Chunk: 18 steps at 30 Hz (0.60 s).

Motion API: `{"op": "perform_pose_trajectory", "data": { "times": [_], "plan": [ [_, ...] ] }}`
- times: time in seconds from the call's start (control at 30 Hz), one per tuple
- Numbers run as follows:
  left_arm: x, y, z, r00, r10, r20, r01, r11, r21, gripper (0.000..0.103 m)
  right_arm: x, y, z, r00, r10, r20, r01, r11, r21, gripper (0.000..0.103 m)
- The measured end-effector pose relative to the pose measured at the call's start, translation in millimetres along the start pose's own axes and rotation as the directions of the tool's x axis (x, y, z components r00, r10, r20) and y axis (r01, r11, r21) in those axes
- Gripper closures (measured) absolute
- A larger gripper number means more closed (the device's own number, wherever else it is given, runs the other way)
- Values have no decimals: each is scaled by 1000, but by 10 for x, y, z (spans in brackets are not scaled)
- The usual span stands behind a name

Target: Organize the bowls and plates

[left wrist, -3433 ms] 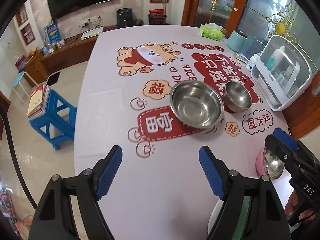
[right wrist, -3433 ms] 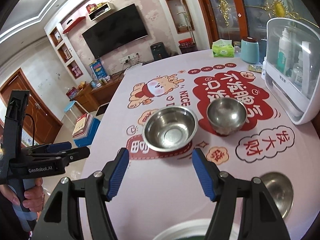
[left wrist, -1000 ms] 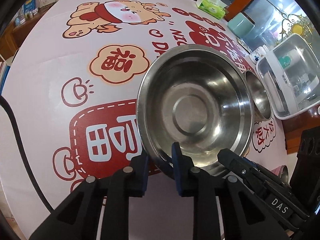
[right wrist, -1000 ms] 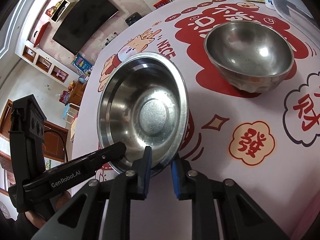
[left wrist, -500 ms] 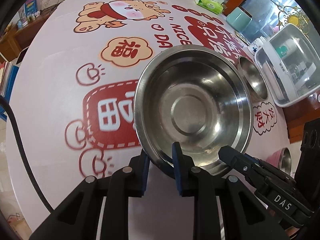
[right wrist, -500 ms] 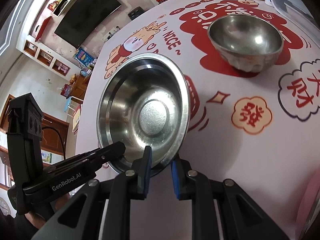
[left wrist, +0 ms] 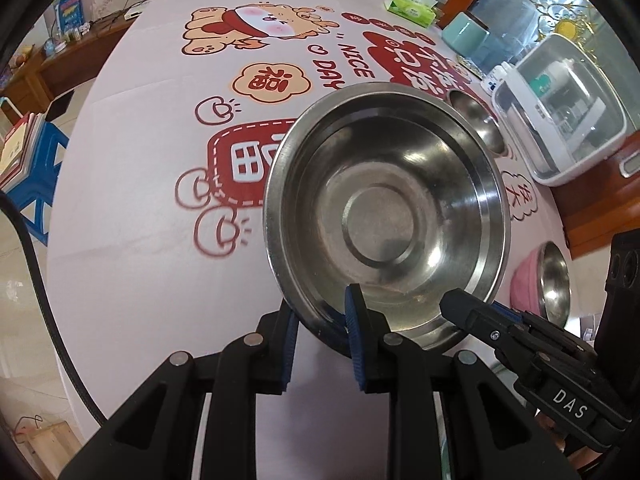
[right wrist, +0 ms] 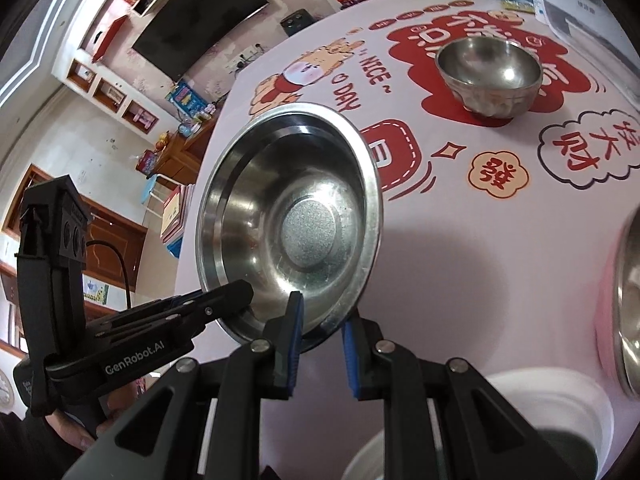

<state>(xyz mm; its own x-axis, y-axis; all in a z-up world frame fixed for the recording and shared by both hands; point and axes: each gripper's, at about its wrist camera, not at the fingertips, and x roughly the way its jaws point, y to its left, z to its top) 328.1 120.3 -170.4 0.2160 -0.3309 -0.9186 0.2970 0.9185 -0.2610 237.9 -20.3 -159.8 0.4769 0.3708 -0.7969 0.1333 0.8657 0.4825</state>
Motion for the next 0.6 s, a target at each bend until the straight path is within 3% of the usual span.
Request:
{"op": "perform_pose_trajectory", "data": {
  "times": [0.6],
  "plan": [
    [-672, -329, -753, 997, -38, 63, 33, 996, 87, 79, -755, 170, -650, 995, -21, 93, 23, 1000, -22, 85]
  ]
}}
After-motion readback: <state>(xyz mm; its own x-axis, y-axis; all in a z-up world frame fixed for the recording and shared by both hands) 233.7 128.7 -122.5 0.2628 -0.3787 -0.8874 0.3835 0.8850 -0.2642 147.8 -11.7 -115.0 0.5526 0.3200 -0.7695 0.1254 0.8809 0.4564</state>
